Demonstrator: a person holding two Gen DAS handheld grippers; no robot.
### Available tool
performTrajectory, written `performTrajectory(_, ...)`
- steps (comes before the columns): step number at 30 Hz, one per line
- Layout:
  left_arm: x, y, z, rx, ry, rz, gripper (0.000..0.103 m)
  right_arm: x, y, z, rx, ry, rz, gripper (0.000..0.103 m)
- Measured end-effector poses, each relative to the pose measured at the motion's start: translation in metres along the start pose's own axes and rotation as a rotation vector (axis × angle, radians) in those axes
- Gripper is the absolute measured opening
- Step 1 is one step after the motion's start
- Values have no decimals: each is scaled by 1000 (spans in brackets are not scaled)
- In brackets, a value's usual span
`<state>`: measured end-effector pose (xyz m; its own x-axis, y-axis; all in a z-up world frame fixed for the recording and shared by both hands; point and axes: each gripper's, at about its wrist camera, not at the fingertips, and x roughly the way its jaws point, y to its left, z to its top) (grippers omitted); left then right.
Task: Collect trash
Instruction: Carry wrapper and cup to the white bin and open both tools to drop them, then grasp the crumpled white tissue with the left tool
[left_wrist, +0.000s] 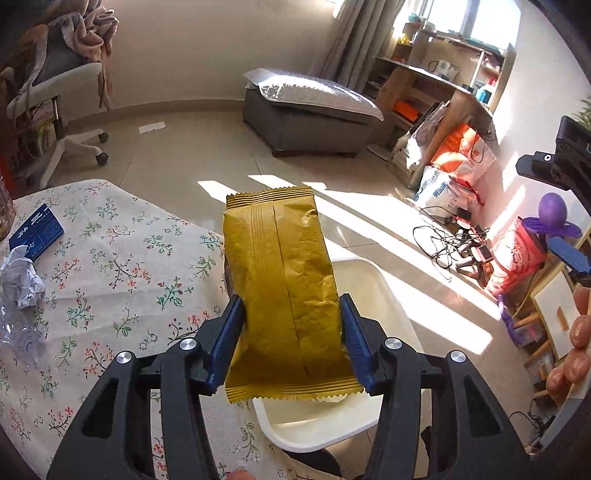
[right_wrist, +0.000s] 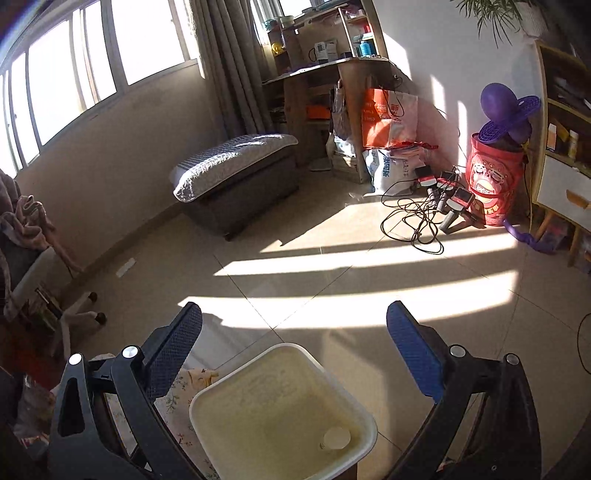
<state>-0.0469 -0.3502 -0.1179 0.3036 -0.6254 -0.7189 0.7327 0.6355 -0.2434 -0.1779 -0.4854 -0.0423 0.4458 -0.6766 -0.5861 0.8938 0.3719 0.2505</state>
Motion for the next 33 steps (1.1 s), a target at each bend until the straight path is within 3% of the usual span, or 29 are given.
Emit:
performTrajectory(3, 6, -3, 1, 3, 41, -11, 72, 1, -1, 1, 5, 3, 4, 96)
performTrajectory(8, -1, 6, 6, 14, 38, 19, 80, 1, 6, -1, -15, 1, 20, 96)
performTrajectory(16, -29, 27, 21, -2, -31, 137, 85, -2, 34, -14, -112, -2, 31, 96)
performTrajectory(23, -59, 58, 36, -47, -97, 309, 89, -10, 65, -29, -208, -32, 38, 96)
performTrajectory(33, -102, 103, 48, -91, -165, 458, 91, -24, 124, -60, -351, -77, 68, 96)
